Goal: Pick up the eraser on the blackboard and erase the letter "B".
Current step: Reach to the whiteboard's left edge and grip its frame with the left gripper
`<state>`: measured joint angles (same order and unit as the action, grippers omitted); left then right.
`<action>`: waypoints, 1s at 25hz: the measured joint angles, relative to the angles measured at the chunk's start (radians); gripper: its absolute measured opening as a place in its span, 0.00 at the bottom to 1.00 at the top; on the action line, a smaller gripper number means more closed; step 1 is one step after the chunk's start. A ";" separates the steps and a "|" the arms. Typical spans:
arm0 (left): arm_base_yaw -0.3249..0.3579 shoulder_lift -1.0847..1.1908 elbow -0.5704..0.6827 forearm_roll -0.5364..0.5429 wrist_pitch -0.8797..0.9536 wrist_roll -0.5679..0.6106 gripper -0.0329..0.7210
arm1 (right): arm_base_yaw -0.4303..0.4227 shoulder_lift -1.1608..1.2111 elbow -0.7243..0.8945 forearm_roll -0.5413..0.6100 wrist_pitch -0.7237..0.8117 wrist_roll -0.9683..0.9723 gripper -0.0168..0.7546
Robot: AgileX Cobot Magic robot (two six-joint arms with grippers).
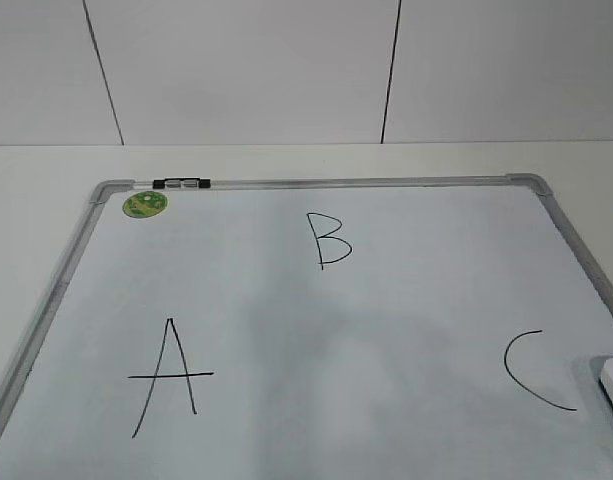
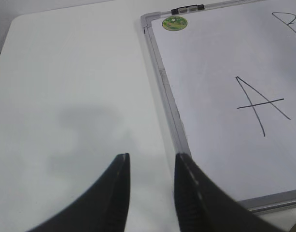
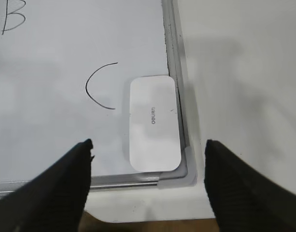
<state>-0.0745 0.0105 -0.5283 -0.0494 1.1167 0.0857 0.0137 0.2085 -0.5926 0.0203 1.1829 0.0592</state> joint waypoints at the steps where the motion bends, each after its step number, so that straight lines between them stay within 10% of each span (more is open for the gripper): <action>1: 0.000 0.000 0.000 0.000 0.000 0.000 0.36 | 0.000 0.035 -0.016 0.000 0.016 0.004 0.78; 25: 0.000 0.187 -0.110 0.021 -0.047 0.000 0.36 | 0.000 0.558 -0.079 0.166 0.069 0.016 0.78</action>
<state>-0.0745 0.1972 -0.6386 -0.0284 1.0701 0.0857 0.0137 0.7668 -0.6720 0.1864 1.2521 0.0751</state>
